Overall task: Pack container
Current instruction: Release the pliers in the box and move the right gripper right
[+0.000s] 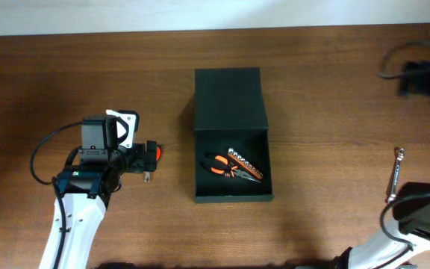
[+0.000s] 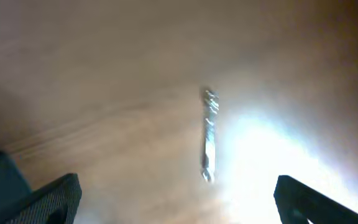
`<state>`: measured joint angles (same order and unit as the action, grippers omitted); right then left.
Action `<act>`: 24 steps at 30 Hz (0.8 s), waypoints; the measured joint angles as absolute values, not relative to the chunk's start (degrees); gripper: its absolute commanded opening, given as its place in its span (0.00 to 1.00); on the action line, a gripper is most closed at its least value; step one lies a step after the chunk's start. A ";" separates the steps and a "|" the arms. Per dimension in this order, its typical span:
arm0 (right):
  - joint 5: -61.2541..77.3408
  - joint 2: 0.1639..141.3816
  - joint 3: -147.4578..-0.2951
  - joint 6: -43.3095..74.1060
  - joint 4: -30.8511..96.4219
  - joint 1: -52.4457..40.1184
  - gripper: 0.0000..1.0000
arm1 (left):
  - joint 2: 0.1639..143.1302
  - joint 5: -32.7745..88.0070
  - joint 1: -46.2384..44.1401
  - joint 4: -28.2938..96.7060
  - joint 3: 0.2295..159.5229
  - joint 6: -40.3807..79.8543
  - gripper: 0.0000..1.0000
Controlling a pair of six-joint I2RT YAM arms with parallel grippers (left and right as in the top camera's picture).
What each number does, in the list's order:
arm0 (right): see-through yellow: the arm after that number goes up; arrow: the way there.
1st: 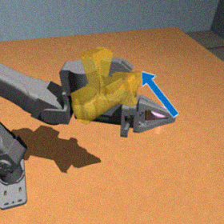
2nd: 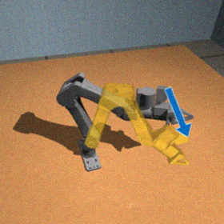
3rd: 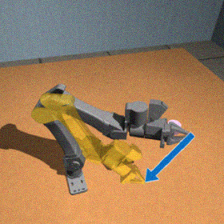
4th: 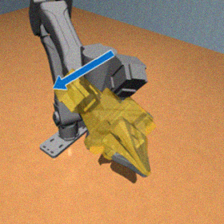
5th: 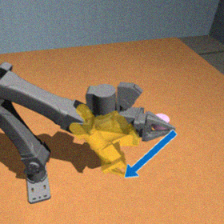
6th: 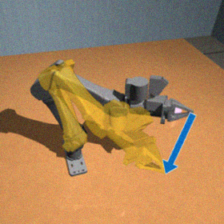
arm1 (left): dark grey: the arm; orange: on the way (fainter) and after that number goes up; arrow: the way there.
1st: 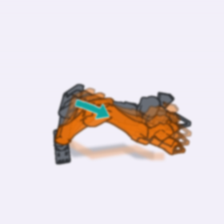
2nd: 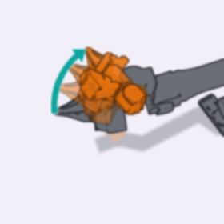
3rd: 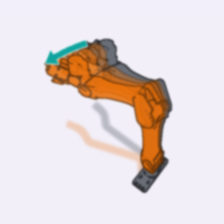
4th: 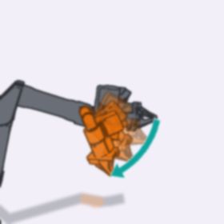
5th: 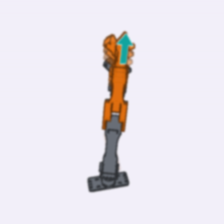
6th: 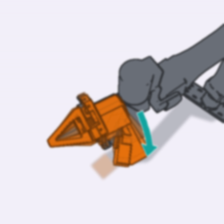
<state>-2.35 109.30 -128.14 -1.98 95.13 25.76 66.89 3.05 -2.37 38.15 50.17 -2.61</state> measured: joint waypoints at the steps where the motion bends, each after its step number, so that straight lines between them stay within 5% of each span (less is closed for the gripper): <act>1: -2.26 108.77 -128.11 -1.67 96.20 27.92 0.99 | 66.89 3.05 -2.37 38.20 50.17 -2.61 0.99; 8: 0.82 90.78 -109.80 0.97 94.50 43.40 0.99 | 66.89 3.05 -2.37 38.02 50.17 -2.61 0.99; 16: 1.87 67.68 -75.55 1.10 75.11 47.59 0.99 | 67.02 3.07 -2.37 38.11 50.26 -2.63 0.99; 24: 3.01 78.22 -64.01 -4.16 63.07 47.66 0.99 | 67.02 3.07 -2.37 38.17 50.26 -2.63 0.99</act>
<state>3.01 78.22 -64.01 -4.16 63.07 47.66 67.02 3.07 -2.37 38.17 50.26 -2.63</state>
